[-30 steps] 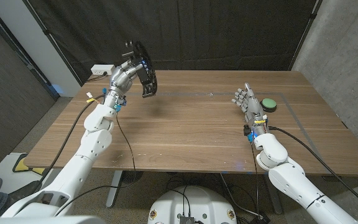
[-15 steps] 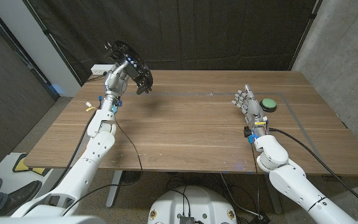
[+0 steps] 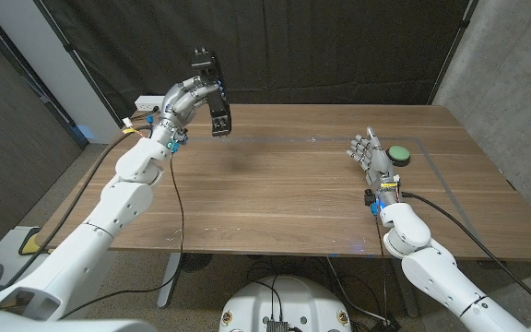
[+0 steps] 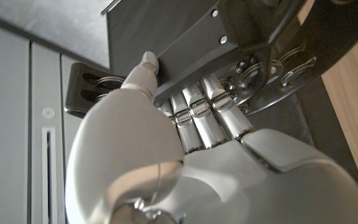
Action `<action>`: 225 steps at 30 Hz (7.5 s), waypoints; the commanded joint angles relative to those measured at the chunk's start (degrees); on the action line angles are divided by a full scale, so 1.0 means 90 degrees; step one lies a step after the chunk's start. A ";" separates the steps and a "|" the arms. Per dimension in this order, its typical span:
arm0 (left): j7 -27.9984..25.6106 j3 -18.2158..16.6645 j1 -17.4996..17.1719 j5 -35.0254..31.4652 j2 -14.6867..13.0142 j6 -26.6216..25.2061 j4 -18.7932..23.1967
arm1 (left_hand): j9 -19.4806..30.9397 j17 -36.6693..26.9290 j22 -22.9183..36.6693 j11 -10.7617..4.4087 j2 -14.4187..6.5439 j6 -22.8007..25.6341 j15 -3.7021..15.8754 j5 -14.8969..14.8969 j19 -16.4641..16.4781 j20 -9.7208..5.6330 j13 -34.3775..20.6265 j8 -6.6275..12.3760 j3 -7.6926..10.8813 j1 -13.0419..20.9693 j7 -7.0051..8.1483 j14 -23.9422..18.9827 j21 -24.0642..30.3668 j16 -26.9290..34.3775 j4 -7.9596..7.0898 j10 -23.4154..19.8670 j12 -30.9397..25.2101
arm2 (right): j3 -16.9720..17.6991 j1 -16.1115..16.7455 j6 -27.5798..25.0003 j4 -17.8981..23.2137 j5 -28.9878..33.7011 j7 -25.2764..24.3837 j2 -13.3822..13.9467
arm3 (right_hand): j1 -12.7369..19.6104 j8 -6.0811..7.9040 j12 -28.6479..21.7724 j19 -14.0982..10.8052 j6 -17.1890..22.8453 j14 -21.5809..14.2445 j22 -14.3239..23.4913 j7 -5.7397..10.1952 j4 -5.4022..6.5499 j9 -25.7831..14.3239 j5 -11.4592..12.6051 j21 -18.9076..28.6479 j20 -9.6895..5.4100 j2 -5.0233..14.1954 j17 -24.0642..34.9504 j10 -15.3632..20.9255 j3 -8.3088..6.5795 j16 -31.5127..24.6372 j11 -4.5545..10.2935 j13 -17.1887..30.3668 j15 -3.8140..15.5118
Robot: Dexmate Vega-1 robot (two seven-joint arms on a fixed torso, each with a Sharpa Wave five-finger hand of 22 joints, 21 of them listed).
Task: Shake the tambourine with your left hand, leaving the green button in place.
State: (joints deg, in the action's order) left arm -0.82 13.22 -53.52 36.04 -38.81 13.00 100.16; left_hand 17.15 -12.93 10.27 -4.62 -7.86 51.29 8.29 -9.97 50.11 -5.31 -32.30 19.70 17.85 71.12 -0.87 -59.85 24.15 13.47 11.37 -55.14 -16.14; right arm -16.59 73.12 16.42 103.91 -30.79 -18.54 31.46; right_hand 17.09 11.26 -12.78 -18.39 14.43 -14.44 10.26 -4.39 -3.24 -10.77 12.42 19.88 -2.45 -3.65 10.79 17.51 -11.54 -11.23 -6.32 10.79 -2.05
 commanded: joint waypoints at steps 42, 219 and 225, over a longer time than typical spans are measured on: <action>0.1301 0.0218 0.0649 -0.0218 0.0398 0.2554 -0.2025 | 0.0015 -0.0077 0.0045 -0.0262 -0.0090 0.0166 0.0264 0.0002 -0.0036 0.0003 -0.0079 -0.0001 0.0990 -0.0103 -0.0065 -0.0219 0.0058 0.0058 -0.0796 -0.0330 0.0126 | -0.0083 -0.0132 -0.0047 -0.0145 0.0045 -0.0019 -0.0076 | 0.0037 0.0022 0.0002 -0.0088 0.0061 -0.0072 0.0025 -0.0017 -0.0023 -0.0037 -0.0017 -0.0075 -0.0090 0.0108 0.0012 0.0072 0.0027 0.0002 0.0010 0.0023 -0.0007; -0.3052 0.0818 -0.0201 -0.8863 -0.0636 -0.2191 0.1759 | -0.0032 -0.0169 0.0045 -0.0308 -0.0041 0.0237 0.0260 0.0021 -0.0309 0.0006 -0.0087 -0.0083 0.1285 -0.0409 0.0046 -0.0042 0.0231 -0.0009 -0.0702 -0.0415 0.0444 | -0.0047 0.0206 0.0214 -0.0132 -0.0103 0.0150 -0.0036 | 0.0069 0.0021 0.0002 -0.0246 0.0086 -0.0142 0.0036 -0.0023 -0.0083 -0.0037 -0.0049 -0.0306 -0.0069 0.0175 0.0013 0.0127 0.0100 0.0003 0.0038 0.0024 -0.0022; -0.3009 0.0874 -0.0142 -0.8692 -0.0759 -0.2091 0.1704 | -0.0034 -0.0171 0.0044 -0.0310 -0.0041 0.0254 0.0262 0.0020 -0.0305 0.0002 -0.0086 -0.0077 0.1291 -0.0417 0.0059 -0.0023 0.0239 -0.0014 -0.0701 -0.0422 0.0443 | -0.0067 0.0218 0.0159 -0.0064 -0.0046 0.0072 -0.0035 | 0.0070 0.0021 0.0002 -0.0248 0.0085 -0.0140 0.0036 -0.0023 -0.0085 -0.0037 -0.0050 -0.0312 -0.0071 0.0176 0.0013 0.0128 0.0102 0.0004 0.0033 0.0024 -0.0030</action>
State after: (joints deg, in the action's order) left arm -27.41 17.68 -56.71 -14.03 -43.13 -3.54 114.84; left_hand 16.63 -14.22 10.54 -5.44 -6.13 53.04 8.83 -9.50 47.55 -5.42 -32.85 18.61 22.32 69.39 -0.51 -59.37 25.93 13.45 11.60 -56.97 -12.34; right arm -16.86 74.92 17.97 103.13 -31.56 -17.38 31.38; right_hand 17.60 11.26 -12.78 -20.14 14.73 -15.28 10.26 -4.70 -4.03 -10.77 11.97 17.09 -2.14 -2.65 10.79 18.44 -10.75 -11.24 -6.01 10.79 -2.43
